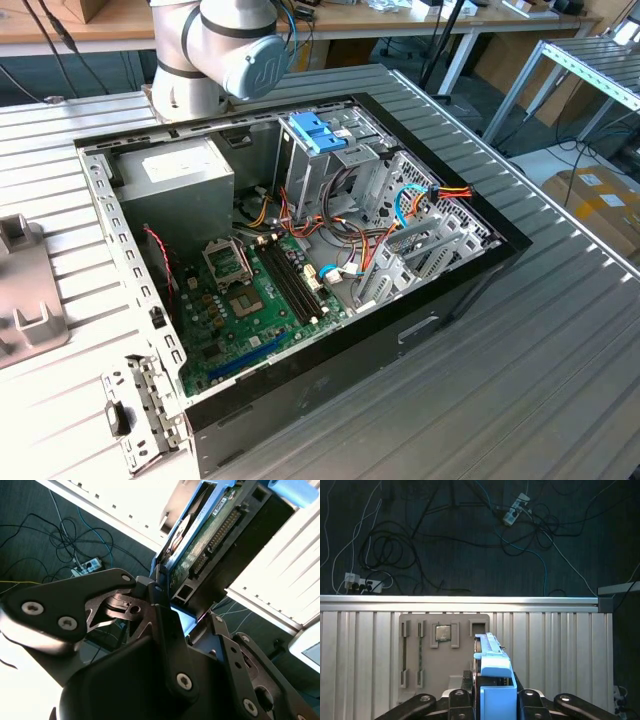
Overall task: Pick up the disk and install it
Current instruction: 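Pick up the disk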
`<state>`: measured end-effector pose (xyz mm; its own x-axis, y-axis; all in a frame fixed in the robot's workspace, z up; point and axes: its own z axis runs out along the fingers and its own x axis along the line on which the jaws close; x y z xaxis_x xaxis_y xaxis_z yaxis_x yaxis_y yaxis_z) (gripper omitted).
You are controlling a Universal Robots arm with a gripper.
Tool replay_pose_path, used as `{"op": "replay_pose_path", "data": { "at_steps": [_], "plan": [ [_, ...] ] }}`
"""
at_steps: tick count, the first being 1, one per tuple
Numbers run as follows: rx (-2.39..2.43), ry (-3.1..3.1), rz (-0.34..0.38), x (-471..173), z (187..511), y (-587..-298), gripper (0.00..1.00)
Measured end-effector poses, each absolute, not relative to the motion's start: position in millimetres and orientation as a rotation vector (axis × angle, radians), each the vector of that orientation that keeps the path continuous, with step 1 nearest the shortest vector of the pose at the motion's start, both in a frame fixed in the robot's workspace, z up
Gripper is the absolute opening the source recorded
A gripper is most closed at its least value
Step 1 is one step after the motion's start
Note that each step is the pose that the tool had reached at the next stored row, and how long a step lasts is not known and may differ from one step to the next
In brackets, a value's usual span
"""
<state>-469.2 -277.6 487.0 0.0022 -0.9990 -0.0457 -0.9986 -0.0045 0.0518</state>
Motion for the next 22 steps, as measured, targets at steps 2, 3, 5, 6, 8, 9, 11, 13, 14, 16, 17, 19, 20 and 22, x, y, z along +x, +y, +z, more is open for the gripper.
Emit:
{"op": "replay_pose_path", "data": {
  "at_steps": [2, 3, 5, 6, 8, 9, 11, 13, 14, 16, 17, 19, 20, 22],
  "plan": [
    [2.221, -2.213, -0.108, -468, 487, -279, 0.37],
    [2.221, -2.214, -0.108, -468, 487, -280, 0.37],
    [2.221, -2.213, -0.108, -466, 487, -282, 0.37],
    [2.221, -2.214, -0.108, -466, 487, -283, 0.37],
    [2.221, -2.214, -0.108, -465, 487, -284, 0.37],
    [2.221, -2.214, -0.108, -463, 487, -286, 0.37],
    [2.221, -2.213, -0.108, -462, 487, -287, 0.37],
    [2.221, -2.214, -0.108, -460, 487, -289, 0.37],
    [2.221, -2.214, -0.108, -460, 487, -289, 0.37],
    [2.221, -2.213, -0.108, -458, 487, -291, 0.37],
    [2.221, -2.214, -0.108, -457, 487, -292, 0.37],
    [2.221, -2.214, -0.108, -455, 487, -294, 0.37],
    [2.221, -2.214, -0.108, -454, 487, -295, 0.37],
    [2.221, -2.213, -0.108, -453, 487, -297, 0.37]
  ]
}}
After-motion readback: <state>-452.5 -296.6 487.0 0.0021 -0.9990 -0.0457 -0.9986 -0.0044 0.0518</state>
